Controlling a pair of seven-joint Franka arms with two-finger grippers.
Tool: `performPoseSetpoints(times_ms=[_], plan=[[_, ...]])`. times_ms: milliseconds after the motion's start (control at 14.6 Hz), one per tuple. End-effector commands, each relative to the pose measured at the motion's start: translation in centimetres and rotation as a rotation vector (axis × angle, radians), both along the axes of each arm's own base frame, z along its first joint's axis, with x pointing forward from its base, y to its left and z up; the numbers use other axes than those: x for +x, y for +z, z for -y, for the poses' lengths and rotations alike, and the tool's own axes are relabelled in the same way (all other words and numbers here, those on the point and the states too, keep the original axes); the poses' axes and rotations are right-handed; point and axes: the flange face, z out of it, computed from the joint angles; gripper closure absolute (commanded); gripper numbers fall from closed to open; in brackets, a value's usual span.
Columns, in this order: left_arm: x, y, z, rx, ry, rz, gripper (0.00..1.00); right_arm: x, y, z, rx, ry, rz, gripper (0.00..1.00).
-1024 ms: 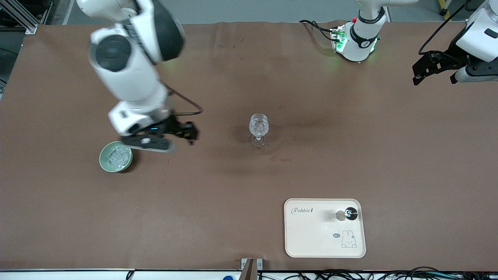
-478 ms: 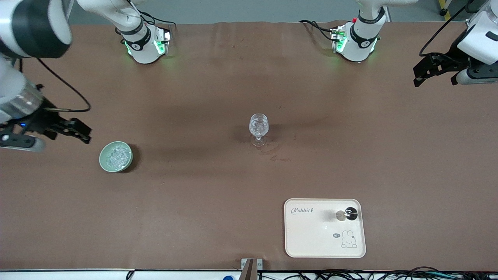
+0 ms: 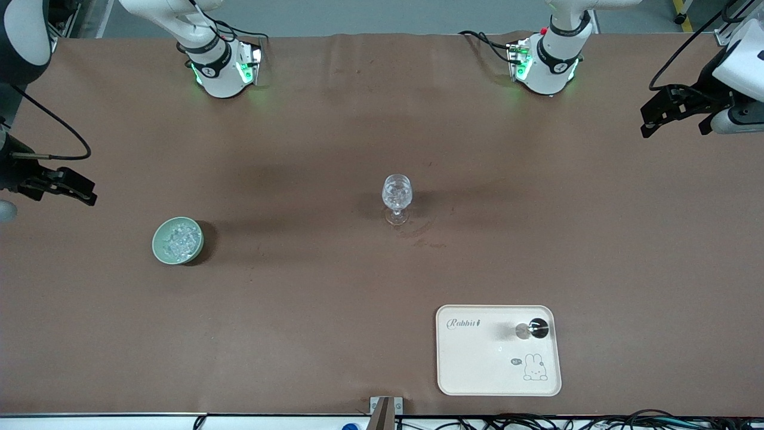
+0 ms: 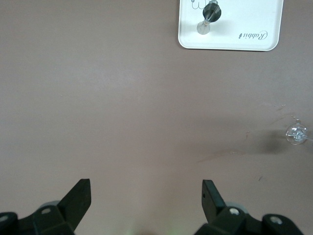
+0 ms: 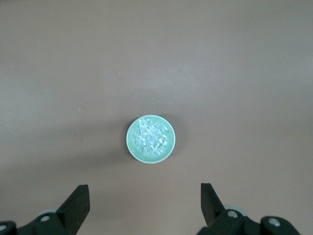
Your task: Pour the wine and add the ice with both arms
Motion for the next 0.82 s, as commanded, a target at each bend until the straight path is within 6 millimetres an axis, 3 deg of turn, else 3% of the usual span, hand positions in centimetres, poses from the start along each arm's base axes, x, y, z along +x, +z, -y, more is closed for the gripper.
performPoseSetpoints(times_ms=[0,68,410,751], plan=[[0.0,0.5,0.0,0.017,-0.014,-0.004,0.00,-2.3,1.5,1.8,-0.009,0.002,-0.019,0.00],[-0.1,0.5,0.1,0.018,-0.015,-0.015,0.00,-2.7,1.7,2.9,-0.006,0.015,-0.026,0.00],[-0.2,0.5,0.0,0.019,-0.015,-0.019,0.00,-3.1,2.2,4.2,0.008,0.003,-0.022,0.00],[-0.2,0.3,0.2,0.018,-0.018,-0.023,0.00,-3.1,2.3,3.9,0.010,0.004,-0.024,0.00]])
